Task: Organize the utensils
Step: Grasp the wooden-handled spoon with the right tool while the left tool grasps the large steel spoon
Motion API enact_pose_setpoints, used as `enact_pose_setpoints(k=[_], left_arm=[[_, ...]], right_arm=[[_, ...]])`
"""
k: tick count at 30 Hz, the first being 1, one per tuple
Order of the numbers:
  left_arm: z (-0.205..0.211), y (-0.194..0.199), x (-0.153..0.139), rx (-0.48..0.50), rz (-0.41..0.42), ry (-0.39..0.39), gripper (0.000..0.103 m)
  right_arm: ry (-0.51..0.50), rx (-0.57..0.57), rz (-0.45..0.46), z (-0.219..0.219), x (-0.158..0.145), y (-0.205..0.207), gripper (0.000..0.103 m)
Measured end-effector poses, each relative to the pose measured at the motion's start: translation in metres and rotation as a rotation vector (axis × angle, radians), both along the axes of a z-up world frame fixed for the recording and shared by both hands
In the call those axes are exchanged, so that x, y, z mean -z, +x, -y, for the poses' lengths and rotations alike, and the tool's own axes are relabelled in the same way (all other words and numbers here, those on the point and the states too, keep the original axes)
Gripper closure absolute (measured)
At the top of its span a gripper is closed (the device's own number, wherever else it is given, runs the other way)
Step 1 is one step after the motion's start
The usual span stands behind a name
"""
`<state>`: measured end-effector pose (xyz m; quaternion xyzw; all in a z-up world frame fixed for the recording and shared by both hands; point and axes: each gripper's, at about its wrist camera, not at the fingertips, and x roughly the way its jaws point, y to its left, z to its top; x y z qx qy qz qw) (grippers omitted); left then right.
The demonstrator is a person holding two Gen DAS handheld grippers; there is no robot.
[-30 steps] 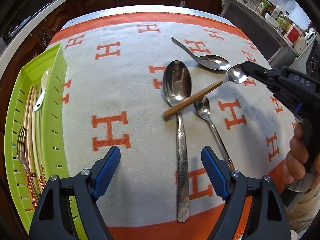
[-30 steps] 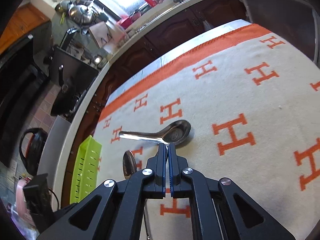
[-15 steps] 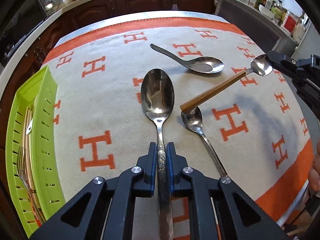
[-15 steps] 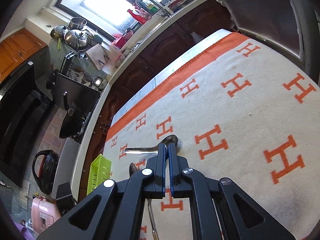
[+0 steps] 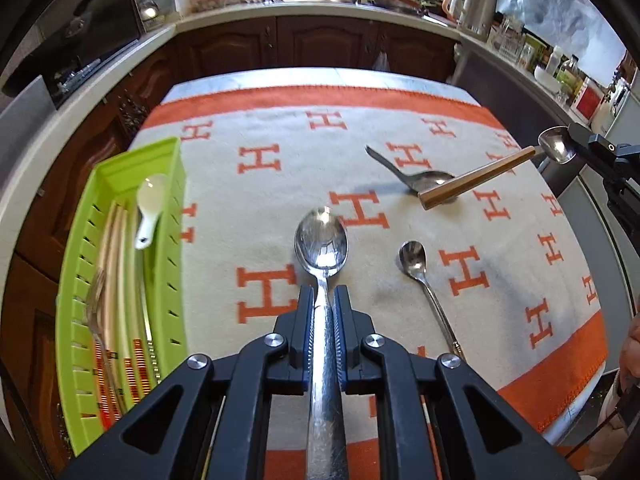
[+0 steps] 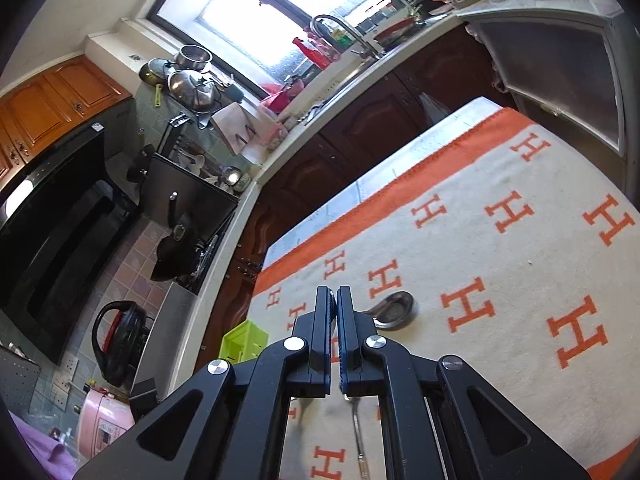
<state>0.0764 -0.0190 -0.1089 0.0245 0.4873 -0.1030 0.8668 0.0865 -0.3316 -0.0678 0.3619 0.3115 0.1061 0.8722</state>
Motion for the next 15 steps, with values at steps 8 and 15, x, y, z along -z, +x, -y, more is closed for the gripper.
enact_pose_setpoints(k=[8, 15], left_arm=[[-0.013, -0.006, -0.003, -0.004, -0.015, -0.035, 0.103], [-0.024, 0.010, 0.008, -0.014, -0.086, -0.167, 0.092]], right_arm=[[-0.012, -0.036, 0.030, -0.017, -0.030, -0.011, 0.101], [-0.012, -0.044, 0.029, -0.019, -0.035, -0.013, 0.100]])
